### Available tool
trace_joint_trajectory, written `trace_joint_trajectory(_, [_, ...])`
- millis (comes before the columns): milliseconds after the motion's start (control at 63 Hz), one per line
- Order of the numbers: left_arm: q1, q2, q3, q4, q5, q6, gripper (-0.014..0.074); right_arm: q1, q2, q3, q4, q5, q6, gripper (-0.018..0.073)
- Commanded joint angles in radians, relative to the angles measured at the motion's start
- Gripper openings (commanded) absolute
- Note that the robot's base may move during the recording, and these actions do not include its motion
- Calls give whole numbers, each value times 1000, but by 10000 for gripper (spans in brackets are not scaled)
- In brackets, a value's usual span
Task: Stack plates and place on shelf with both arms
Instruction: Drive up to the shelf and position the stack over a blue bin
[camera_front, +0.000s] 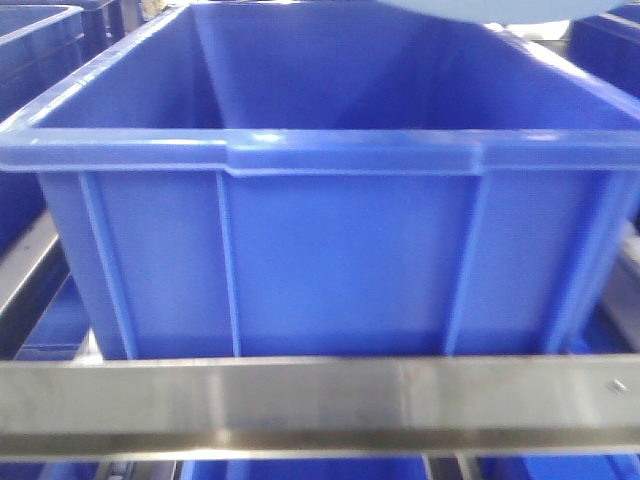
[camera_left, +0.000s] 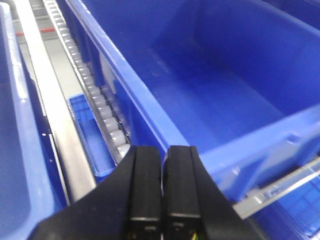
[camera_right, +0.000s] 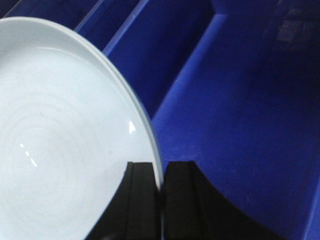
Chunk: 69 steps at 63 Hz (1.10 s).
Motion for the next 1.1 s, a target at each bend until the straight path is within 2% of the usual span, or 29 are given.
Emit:
trace_joint_trajectory(0, [-7,3,-27,11,-79,-7,84,2,-4,-39,37,-77,-3,57])
trace_joint_trajectory(937, [-7,3,-27,11,-79,-7,84,2,-4,-39,37,-77,-3,57])
trace_joint_trajectory(1080, [-7,3,-27,31,-83,-7,84,2,-4,-39,37,-77,-3,57])
